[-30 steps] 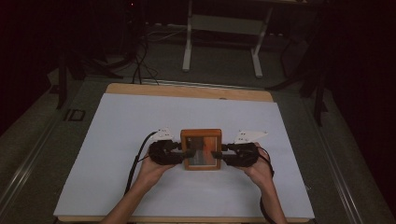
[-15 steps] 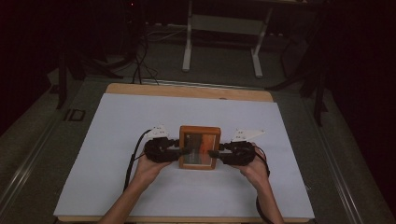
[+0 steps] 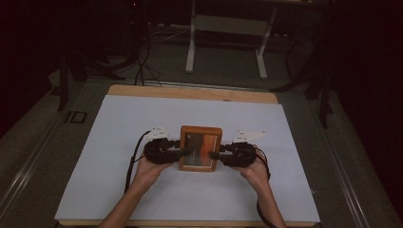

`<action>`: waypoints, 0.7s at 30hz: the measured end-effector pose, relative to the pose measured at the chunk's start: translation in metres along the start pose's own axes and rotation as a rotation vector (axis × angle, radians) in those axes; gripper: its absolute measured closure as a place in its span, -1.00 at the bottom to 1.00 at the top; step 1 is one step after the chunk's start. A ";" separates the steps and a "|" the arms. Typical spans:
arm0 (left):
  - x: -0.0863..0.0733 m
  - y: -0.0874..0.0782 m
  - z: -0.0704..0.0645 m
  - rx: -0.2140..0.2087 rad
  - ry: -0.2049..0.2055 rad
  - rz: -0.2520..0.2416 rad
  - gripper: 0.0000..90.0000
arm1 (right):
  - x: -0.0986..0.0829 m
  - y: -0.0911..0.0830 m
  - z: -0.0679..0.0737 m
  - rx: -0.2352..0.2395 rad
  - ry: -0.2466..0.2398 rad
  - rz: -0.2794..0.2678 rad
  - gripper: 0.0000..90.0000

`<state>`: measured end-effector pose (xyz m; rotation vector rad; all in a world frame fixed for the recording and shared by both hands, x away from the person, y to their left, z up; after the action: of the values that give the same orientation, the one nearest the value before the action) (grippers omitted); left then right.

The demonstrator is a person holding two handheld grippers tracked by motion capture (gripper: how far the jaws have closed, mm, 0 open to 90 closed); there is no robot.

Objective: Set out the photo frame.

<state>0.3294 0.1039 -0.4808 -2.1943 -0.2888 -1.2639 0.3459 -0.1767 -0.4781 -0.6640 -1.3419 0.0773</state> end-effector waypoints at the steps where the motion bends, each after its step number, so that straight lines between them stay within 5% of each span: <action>1: 0.000 -0.001 0.001 0.001 0.000 -0.001 0.24 | 0.000 0.001 0.000 0.001 0.002 -0.003 0.36; 21: -0.003 -0.006 0.015 0.025 -0.041 -0.005 0.24 | 0.002 0.021 -0.004 -0.003 0.069 -0.027 0.31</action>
<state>0.3363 0.1177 -0.4871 -2.2014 -0.3254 -1.2125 0.3565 -0.1605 -0.4864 -0.6453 -1.2840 0.0307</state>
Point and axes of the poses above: each handheld gripper's, and its own axes: y roughly forward along the jaws, x roughly out of its top, z roughly to its left, the point moved 1 cm from there along y, roughly forward along the jaws, and after that the axes turned 7 degrees about -y, right-handed, at the moved point
